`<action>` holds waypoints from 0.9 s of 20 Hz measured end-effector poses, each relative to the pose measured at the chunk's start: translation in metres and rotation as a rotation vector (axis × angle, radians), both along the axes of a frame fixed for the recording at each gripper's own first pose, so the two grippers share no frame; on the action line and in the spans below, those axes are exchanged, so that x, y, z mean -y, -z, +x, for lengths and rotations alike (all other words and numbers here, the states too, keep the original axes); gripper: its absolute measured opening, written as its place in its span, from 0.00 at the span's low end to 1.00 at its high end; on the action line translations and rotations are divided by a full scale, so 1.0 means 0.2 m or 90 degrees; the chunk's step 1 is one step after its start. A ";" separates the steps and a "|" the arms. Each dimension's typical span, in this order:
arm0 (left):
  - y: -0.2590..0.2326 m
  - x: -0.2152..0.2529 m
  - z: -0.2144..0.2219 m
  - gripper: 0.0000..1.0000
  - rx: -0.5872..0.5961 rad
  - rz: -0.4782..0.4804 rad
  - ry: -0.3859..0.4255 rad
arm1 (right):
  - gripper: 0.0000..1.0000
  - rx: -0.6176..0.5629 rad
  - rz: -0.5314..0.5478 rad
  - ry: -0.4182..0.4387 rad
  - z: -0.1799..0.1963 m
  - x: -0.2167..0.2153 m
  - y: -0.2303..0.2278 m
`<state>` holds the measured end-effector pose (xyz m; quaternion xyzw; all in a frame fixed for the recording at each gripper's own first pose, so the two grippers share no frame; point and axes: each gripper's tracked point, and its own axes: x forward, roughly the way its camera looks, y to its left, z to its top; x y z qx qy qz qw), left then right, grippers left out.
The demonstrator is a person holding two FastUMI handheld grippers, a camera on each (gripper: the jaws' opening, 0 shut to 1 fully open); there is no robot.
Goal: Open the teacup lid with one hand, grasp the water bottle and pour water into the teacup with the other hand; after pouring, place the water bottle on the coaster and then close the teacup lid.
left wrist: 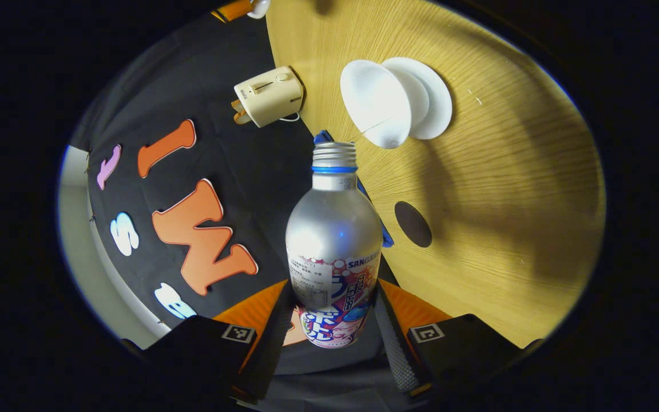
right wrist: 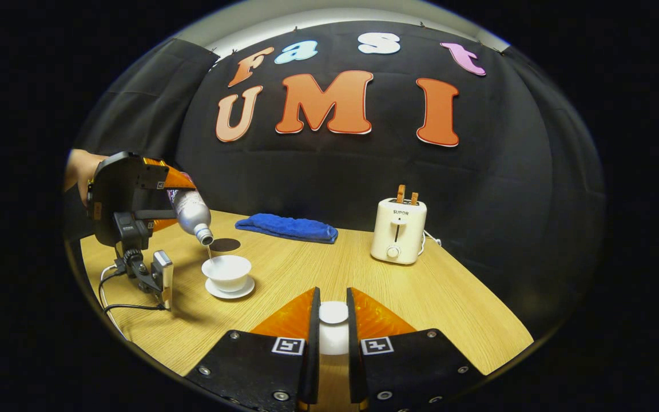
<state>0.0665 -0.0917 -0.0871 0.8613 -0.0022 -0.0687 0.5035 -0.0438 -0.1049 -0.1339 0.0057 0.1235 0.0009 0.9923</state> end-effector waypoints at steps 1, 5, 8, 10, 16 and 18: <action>-0.02 0.00 0.00 0.80 0.006 0.002 0.001 | 0.22 0.002 0.001 -0.001 0.00 0.00 0.00; -0.09 -0.02 0.01 0.83 0.025 0.009 0.006 | 0.22 0.000 -0.002 -0.001 0.01 0.00 0.01; -0.15 -0.02 0.02 0.83 0.042 0.021 0.011 | 0.22 -0.002 -0.001 0.000 0.01 0.01 0.02; -0.20 -0.03 0.02 0.80 0.050 0.028 0.010 | 0.22 -0.008 -0.007 -0.009 0.01 0.00 0.03; -0.27 0.05 -0.01 0.83 0.074 0.048 0.039 | 0.22 -0.015 -0.016 -0.011 0.00 0.00 0.03; -0.25 0.06 0.00 0.80 0.072 0.050 0.047 | 0.22 -0.016 -0.014 -0.009 0.01 0.00 0.03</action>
